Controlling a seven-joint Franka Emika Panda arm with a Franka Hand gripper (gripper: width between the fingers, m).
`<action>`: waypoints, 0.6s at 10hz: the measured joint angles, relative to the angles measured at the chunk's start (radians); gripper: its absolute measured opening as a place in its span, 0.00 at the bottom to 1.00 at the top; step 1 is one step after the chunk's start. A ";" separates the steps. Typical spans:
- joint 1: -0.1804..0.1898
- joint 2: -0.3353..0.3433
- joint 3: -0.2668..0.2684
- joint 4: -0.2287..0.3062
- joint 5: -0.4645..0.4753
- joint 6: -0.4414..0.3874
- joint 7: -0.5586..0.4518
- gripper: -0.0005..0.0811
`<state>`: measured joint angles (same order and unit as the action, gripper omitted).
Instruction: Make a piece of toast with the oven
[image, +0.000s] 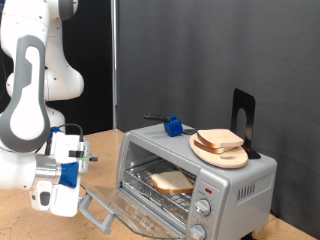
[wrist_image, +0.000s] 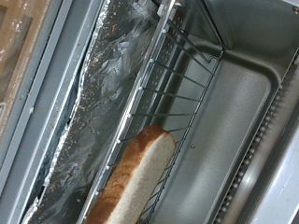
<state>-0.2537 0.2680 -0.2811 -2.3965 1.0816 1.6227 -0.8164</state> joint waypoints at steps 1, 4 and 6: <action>0.000 -0.003 0.000 -0.001 -0.006 -0.001 -0.012 0.99; 0.000 -0.012 0.001 -0.002 -0.028 -0.004 -0.023 0.99; 0.000 -0.017 0.002 -0.005 -0.030 -0.002 -0.016 0.99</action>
<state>-0.2537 0.2511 -0.2794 -2.4018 1.0519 1.6208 -0.8322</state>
